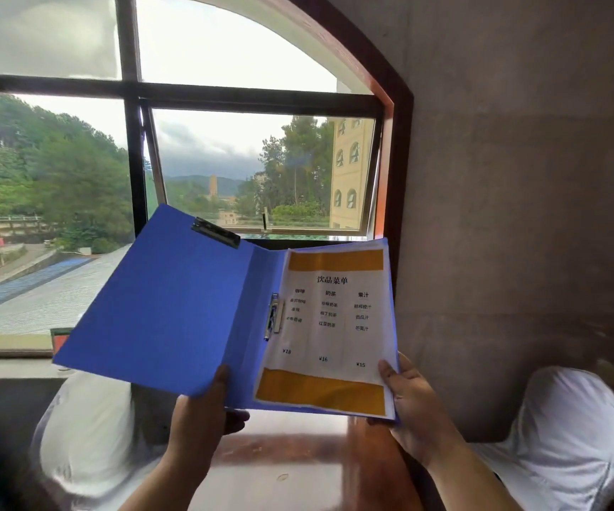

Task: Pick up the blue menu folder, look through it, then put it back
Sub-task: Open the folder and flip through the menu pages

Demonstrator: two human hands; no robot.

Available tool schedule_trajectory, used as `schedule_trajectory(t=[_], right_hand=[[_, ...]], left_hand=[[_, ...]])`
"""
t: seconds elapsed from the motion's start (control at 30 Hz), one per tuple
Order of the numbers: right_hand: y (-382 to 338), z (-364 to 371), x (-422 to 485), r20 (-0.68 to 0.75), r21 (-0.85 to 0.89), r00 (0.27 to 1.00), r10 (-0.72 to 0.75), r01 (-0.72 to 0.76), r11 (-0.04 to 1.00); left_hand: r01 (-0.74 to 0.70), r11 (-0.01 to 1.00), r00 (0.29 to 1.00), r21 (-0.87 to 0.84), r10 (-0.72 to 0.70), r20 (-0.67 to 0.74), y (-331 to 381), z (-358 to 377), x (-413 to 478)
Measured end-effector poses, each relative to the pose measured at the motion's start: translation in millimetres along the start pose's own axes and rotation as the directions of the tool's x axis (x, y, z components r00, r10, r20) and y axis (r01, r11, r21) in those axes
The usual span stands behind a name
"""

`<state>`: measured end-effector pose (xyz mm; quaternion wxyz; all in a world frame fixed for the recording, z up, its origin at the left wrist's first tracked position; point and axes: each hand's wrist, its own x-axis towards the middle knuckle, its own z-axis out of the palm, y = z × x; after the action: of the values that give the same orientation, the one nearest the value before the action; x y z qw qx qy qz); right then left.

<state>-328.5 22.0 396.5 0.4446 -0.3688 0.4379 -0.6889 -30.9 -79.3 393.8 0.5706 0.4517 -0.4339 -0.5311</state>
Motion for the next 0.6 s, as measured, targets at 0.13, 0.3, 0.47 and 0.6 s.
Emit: schedule_trajectory(t=[0.13, 0.3, 0.47, 0.6], right_hand=[[-8.8, 7.6, -7.4, -0.038, 0.004, 0.998, -0.046, 0.047, 0.999], [-9.1, 14.1, -8.9, -0.028, 0.022, 0.999, -0.045, 0.046, 0.999], [-2.5, 30.1, -8.6, -0.011, 0.014, 0.999, -0.033, 0.033, 0.999], [-2.0, 36.0, -8.2, 0.02, 0.043, 0.999, -0.036, 0.035, 0.998]], left_hand=[[0.045, 0.912, 0.993, 0.408, -0.085, 0.079, 7.3, -7.7, -15.6], [-0.529, 0.366, 0.75, 0.765, 0.624, 0.22, 15.2, 3.8, -37.3], [-0.686, 0.152, 0.653, 0.712, 0.559, 0.51, 39.7, 47.5, -49.8], [-0.677, 0.172, 0.715, 0.716, 0.383, 0.585, 39.8, 66.0, -47.8]])
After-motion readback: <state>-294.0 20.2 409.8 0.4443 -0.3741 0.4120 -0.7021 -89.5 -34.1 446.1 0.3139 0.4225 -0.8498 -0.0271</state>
